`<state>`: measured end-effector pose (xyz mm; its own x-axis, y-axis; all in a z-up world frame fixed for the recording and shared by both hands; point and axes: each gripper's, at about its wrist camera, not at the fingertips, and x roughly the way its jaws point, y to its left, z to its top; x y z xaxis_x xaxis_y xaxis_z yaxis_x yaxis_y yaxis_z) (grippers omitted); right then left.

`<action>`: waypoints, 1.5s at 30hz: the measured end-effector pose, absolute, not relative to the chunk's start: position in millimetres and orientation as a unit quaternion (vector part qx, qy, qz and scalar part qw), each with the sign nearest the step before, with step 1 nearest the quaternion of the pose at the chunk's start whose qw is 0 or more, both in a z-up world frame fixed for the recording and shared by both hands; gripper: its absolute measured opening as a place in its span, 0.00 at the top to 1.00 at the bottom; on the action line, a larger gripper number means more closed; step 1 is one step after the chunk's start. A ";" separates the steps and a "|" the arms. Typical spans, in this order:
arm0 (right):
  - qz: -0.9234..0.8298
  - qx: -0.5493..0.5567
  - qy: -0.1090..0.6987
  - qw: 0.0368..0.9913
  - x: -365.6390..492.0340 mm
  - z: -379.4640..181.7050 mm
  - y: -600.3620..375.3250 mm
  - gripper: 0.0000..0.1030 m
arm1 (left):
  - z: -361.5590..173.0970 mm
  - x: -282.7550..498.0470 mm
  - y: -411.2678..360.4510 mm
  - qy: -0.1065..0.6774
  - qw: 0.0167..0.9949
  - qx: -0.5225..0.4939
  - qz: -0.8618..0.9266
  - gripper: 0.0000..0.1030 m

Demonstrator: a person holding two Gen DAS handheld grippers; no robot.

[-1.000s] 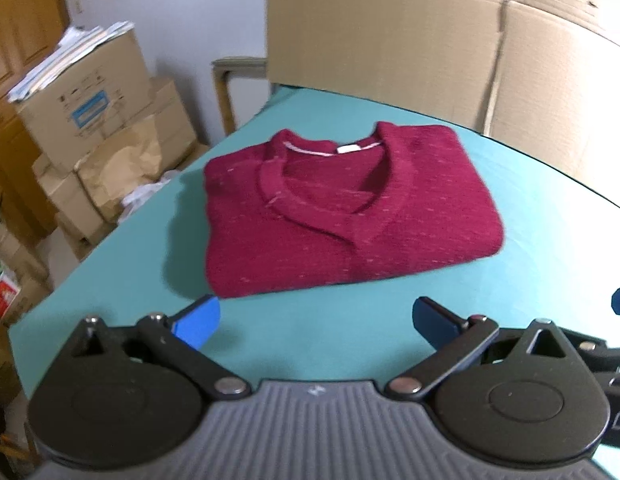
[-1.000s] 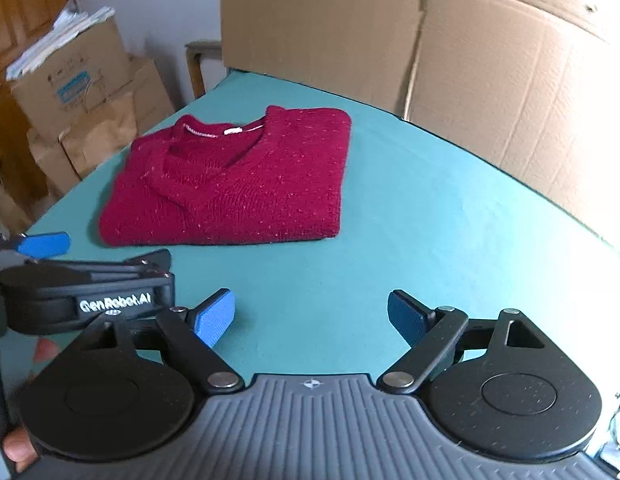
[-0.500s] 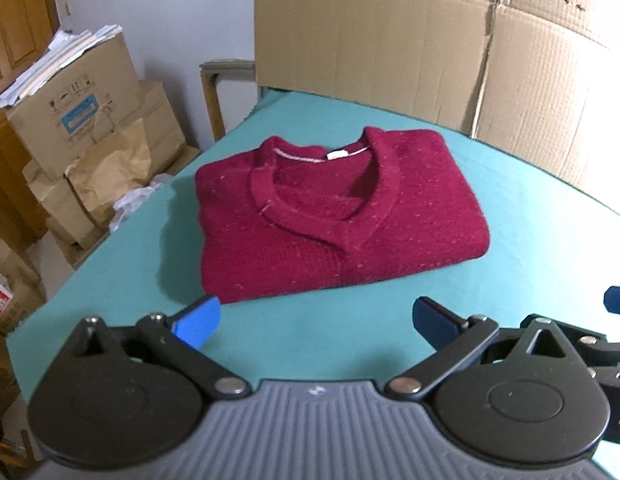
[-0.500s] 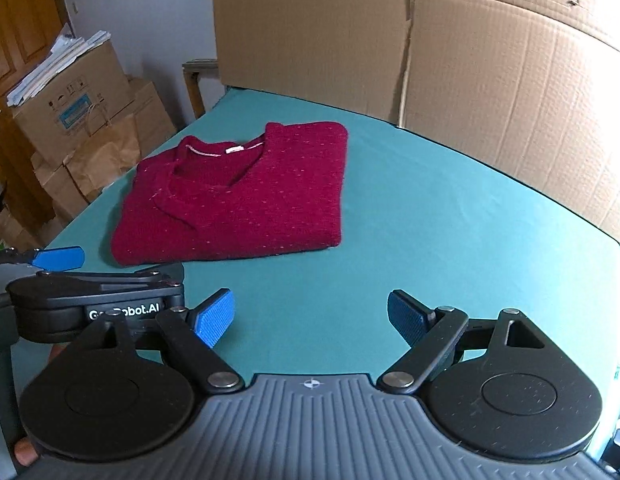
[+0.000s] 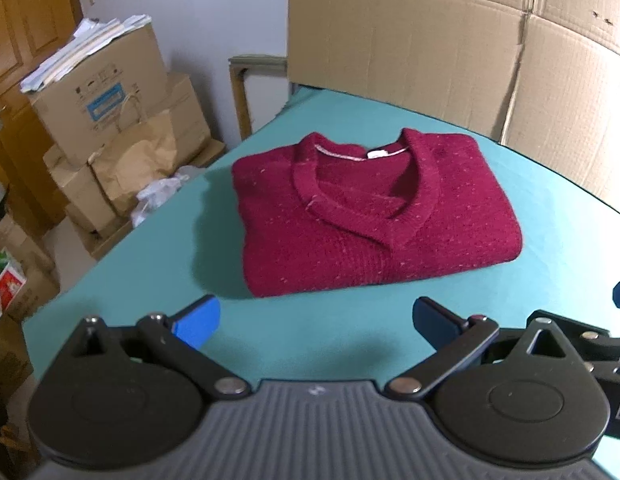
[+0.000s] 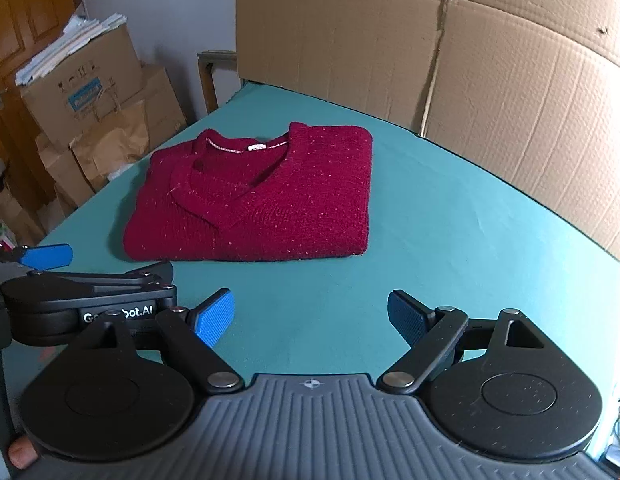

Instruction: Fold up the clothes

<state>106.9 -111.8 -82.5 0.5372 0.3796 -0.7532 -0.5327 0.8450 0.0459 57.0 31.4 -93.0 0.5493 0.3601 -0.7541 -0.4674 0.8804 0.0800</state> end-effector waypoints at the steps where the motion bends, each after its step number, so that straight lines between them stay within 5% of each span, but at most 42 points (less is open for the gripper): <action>1: 0.262 -0.097 0.403 0.872 106.6 -82.7 -110.3 0.16 | -93.3 56.8 32.6 0.415 0.875 -0.065 0.239 0.00; 24: 0.287 -0.100 0.410 0.860 92.6 -93.7 -77.2 0.16 | -79.4 28.1 82.5 0.400 0.865 -0.098 0.287 0.00; 45: 0.190 -0.035 0.437 0.878 116.0 -106.1 -77.6 0.16 | -99.2 79.8 84.1 0.421 0.898 0.002 0.131 0.01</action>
